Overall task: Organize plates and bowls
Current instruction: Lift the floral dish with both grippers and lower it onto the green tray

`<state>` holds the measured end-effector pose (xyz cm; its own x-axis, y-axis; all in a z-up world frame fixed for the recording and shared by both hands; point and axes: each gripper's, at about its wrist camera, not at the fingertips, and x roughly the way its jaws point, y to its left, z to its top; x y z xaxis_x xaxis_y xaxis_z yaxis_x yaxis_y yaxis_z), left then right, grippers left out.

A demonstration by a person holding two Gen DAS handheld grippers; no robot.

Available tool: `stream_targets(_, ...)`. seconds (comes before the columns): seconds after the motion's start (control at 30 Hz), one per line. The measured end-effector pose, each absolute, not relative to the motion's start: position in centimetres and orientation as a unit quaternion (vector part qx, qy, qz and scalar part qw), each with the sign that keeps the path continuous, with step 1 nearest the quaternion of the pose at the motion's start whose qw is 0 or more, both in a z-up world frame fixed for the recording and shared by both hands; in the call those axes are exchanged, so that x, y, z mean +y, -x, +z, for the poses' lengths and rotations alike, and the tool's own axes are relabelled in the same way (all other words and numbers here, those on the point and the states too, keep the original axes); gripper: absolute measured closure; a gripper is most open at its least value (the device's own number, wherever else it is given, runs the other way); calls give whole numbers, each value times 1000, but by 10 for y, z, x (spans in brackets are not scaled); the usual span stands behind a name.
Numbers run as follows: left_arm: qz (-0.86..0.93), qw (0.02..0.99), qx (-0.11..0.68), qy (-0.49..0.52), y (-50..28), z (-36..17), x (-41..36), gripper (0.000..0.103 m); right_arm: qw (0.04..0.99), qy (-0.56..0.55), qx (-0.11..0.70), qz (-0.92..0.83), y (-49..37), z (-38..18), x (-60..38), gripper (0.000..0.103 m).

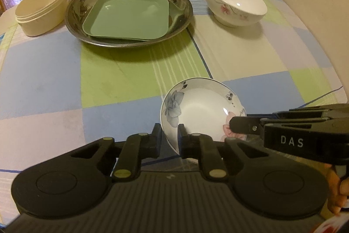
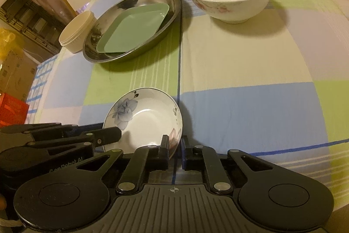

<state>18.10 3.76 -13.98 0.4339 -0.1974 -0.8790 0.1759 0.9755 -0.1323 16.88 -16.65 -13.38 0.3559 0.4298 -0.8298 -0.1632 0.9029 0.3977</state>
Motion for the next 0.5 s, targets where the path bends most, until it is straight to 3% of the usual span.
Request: stream_targets(0.5, -103, 858, 502, 14, -181, -128, 50, 92, 823, -104, 523, 196, -177, -122, -153, 93)
